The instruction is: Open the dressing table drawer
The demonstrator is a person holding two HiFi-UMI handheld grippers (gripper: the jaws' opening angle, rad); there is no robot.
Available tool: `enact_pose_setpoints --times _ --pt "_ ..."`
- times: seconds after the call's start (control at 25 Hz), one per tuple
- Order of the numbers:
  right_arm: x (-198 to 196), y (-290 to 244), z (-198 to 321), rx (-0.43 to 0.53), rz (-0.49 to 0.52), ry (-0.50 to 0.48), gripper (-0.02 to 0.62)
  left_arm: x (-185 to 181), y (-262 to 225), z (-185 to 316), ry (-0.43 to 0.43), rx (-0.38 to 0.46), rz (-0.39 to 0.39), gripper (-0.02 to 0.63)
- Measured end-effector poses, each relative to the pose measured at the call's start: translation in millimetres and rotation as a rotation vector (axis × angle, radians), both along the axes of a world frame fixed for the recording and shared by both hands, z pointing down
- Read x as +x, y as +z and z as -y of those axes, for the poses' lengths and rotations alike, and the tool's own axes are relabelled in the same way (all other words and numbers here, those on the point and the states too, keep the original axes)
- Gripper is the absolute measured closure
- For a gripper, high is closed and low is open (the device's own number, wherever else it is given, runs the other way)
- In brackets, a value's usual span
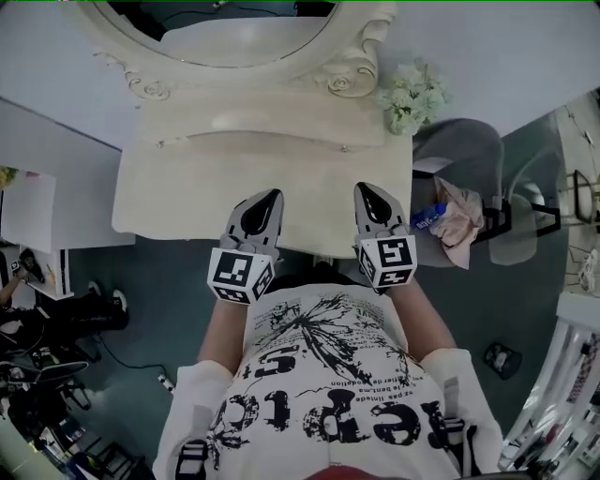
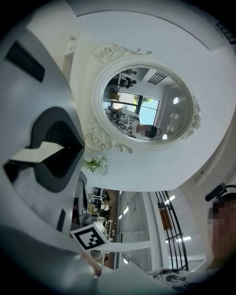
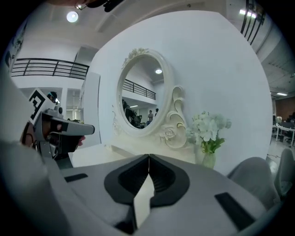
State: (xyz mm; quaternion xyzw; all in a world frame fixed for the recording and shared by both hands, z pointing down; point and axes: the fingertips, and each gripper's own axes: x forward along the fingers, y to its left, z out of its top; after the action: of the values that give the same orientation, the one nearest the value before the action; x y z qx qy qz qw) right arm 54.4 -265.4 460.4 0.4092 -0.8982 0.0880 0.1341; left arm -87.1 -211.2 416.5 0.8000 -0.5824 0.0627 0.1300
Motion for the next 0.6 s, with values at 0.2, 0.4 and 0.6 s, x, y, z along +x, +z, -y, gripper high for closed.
enact_pose_setpoints --times 0.2,0.4,0.6 --pt "-3 46 38 -0.038 -0.022 -0.016 0.577 7 24 30 0.005 -0.002 0.003 0.588" --pt "-10 92 60 -0.089 -0.037 0.005 0.577 1 45 46 0.002 -0.025 -0.014 0.588" --pt "-17 125 83 -0.174 -0.028 0.085 0.558 -9 60 63 0.027 -0.032 -0.023 0.588"
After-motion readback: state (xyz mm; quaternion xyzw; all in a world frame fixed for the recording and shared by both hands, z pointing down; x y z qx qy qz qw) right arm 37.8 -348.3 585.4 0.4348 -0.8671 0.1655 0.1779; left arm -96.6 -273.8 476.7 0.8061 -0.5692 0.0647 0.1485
